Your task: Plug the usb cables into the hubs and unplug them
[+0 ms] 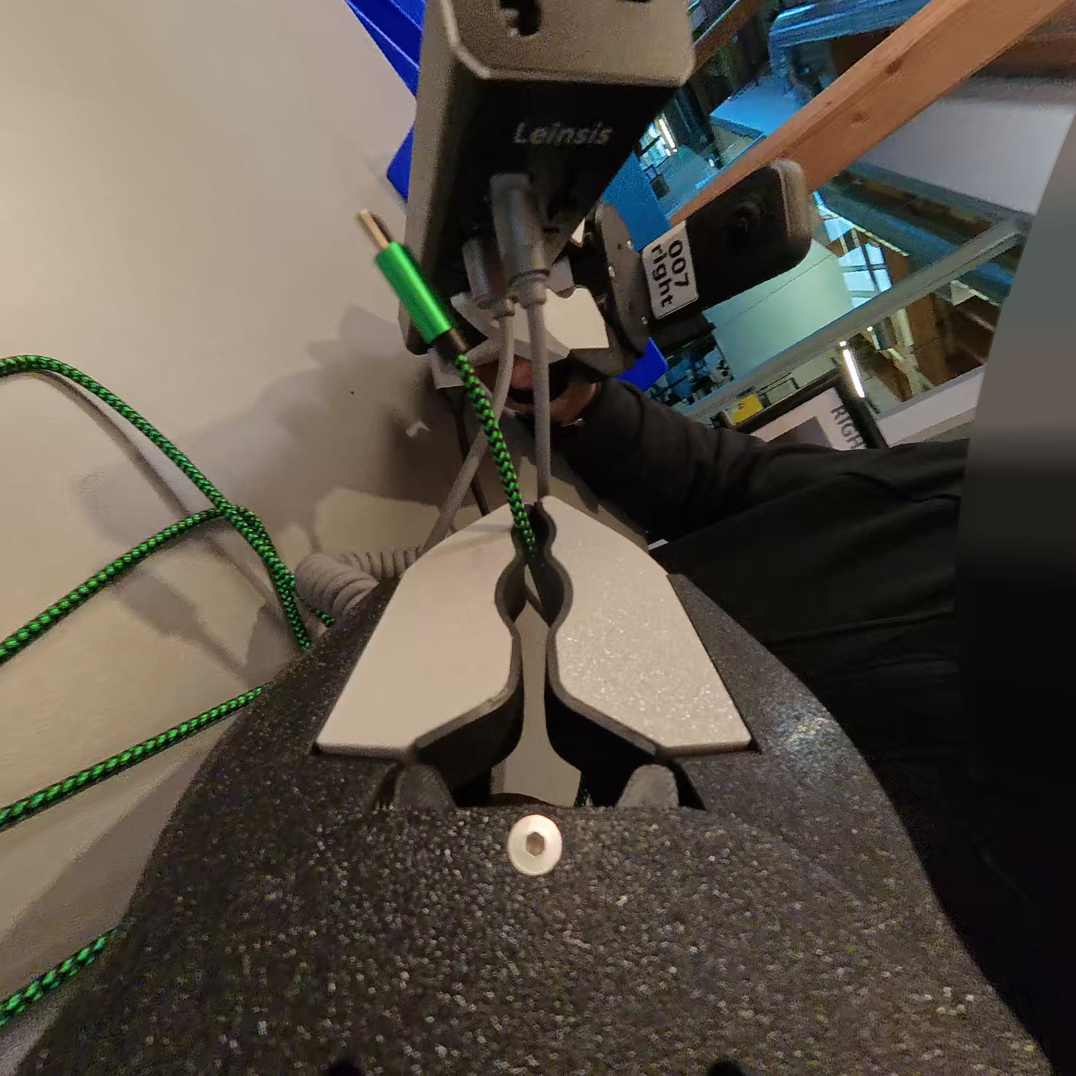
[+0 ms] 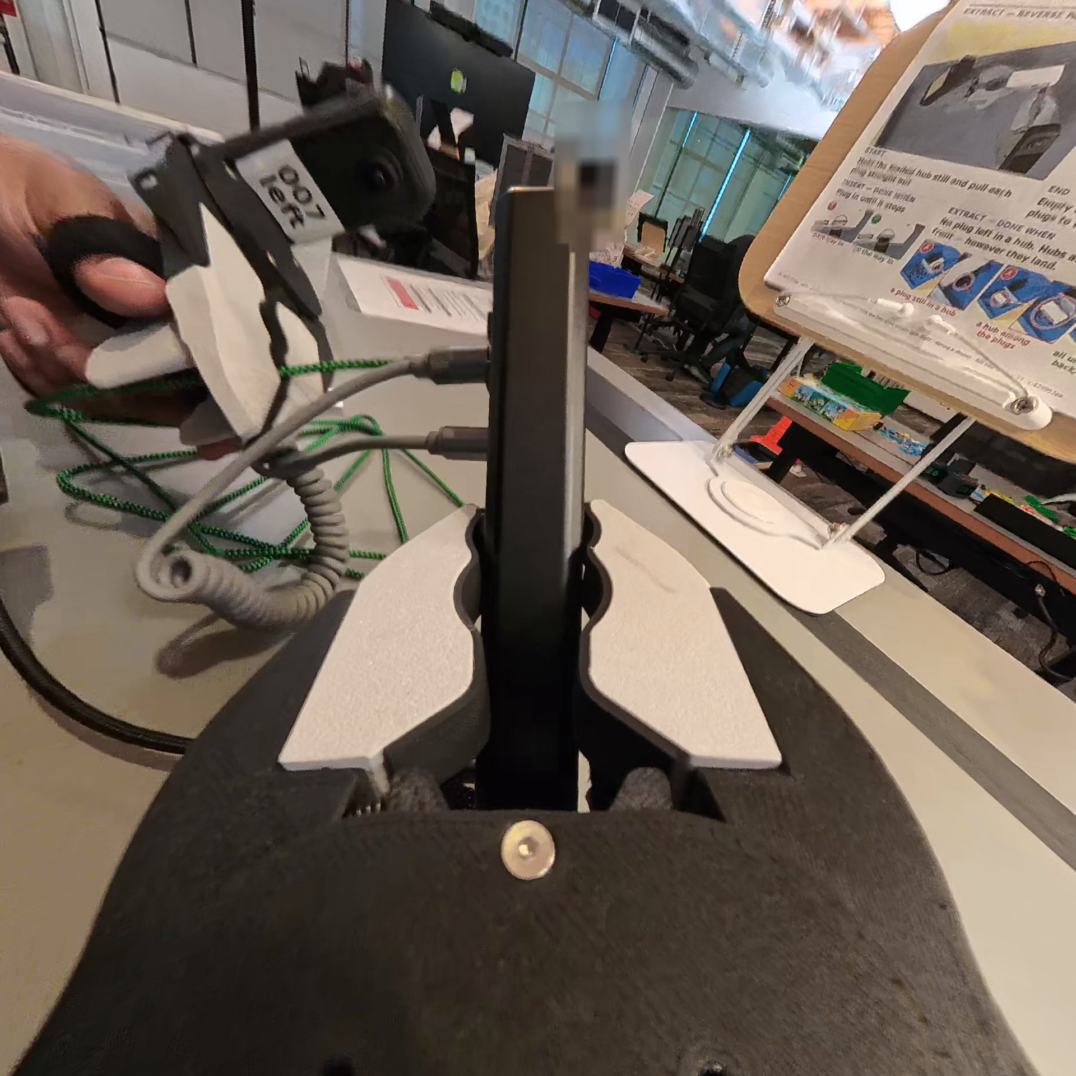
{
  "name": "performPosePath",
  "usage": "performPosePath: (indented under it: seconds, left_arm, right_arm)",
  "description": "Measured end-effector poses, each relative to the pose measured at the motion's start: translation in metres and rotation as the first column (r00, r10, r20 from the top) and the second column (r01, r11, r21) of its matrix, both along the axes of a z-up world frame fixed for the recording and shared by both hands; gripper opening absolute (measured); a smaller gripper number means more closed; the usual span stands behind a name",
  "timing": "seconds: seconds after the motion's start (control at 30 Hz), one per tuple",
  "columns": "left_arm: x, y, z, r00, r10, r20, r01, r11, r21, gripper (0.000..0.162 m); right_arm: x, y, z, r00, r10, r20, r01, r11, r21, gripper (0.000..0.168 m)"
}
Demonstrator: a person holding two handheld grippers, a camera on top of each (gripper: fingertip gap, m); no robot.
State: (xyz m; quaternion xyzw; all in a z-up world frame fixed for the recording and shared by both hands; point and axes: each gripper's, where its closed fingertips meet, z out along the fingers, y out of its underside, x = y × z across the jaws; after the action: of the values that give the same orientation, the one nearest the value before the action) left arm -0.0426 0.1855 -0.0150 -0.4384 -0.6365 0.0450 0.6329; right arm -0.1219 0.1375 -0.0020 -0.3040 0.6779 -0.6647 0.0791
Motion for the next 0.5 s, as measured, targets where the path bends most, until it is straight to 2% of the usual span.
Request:
performPosePath:
  seconds: [0.07,0.1,0.2,0.3,0.4,0.5]
  left_arm:
    - [0.002,-0.004,-0.003,1.000,0.014,0.018,-0.014,0.999,-0.043,0.000]
    - [0.002,-0.007,-0.005,0.999,0.025,0.027,-0.024,0.998,-0.060,0.000]
    - [0.004,-0.010,-0.011,0.997,0.042,0.058,-0.036,0.994,-0.102,0.000]
    - [0.004,-0.006,-0.016,0.996,0.021,0.086,-0.009,0.990,-0.139,0.000]
    - [0.003,0.004,-0.016,0.996,-0.024,0.088,0.037,0.989,-0.143,0.000]
    - [0.000,0.009,-0.023,0.993,-0.042,0.109,0.058,0.986,-0.155,0.000]
  right_arm:
    - [-0.005,-0.001,-0.011,0.999,-0.003,-0.048,0.008,0.995,0.099,0.029]
    - [-0.009,0.000,-0.023,0.997,0.004,-0.081,0.012,0.980,0.200,0.029]
    - [-0.027,0.007,-0.063,0.978,-0.001,-0.210,0.101,0.878,0.468,0.029]
    - [-0.042,0.015,-0.087,0.961,-0.030,-0.274,0.200,0.757,0.622,0.029]
    - [-0.045,0.025,-0.094,0.965,-0.024,-0.259,0.205,0.683,0.701,0.029]
    - [-0.045,0.028,-0.094,0.969,-0.012,-0.248,0.192,0.670,0.717,0.030]
